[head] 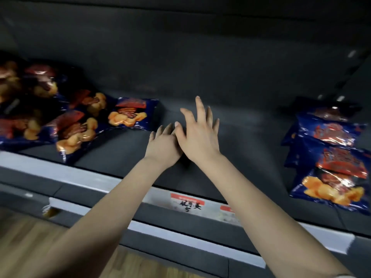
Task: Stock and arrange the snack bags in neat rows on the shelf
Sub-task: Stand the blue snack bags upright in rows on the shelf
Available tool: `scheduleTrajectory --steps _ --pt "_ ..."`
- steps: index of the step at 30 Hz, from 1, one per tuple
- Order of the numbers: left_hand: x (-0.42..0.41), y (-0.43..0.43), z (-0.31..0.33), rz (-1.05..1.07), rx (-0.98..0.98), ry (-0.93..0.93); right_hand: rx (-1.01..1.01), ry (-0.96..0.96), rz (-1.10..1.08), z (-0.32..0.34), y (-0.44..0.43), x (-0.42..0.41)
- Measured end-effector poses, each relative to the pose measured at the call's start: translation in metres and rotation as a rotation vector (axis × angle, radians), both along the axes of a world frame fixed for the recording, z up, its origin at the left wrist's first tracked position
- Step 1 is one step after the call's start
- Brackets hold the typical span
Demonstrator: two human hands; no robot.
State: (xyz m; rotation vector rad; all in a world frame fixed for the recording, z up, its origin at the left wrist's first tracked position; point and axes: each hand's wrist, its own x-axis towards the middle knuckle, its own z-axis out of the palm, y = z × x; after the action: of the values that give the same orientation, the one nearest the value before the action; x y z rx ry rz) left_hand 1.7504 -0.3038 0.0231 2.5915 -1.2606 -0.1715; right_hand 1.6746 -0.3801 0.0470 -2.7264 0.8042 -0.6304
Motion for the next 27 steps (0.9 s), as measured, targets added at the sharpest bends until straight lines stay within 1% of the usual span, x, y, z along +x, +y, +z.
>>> scheduleTrajectory --steps 3,5,9,13,19,24,27 --pt "0.026 0.032 0.004 0.129 -0.08 -0.027 0.014 -0.012 0.119 0.003 0.024 0.042" --pt "0.043 0.053 0.006 0.196 -0.137 -0.082 0.013 -0.01 0.186 0.003 0.039 0.068" --pt "0.071 0.095 0.008 0.334 -0.243 -0.146 0.002 -0.016 0.281 0.002 0.063 0.111" --pt "0.083 0.126 0.001 0.369 -0.327 -0.215 0.009 0.005 0.343 -0.001 0.078 0.142" --pt "0.093 0.147 -0.005 0.455 -0.304 -0.273 -0.059 0.055 0.35 -0.001 0.084 0.176" --pt "0.105 0.145 -0.003 0.432 -0.27 -0.27 -0.056 0.092 0.289 -0.006 0.069 0.189" --pt "0.108 0.135 -0.003 0.401 -0.278 -0.254 -0.069 0.171 0.269 -0.017 0.058 0.189"
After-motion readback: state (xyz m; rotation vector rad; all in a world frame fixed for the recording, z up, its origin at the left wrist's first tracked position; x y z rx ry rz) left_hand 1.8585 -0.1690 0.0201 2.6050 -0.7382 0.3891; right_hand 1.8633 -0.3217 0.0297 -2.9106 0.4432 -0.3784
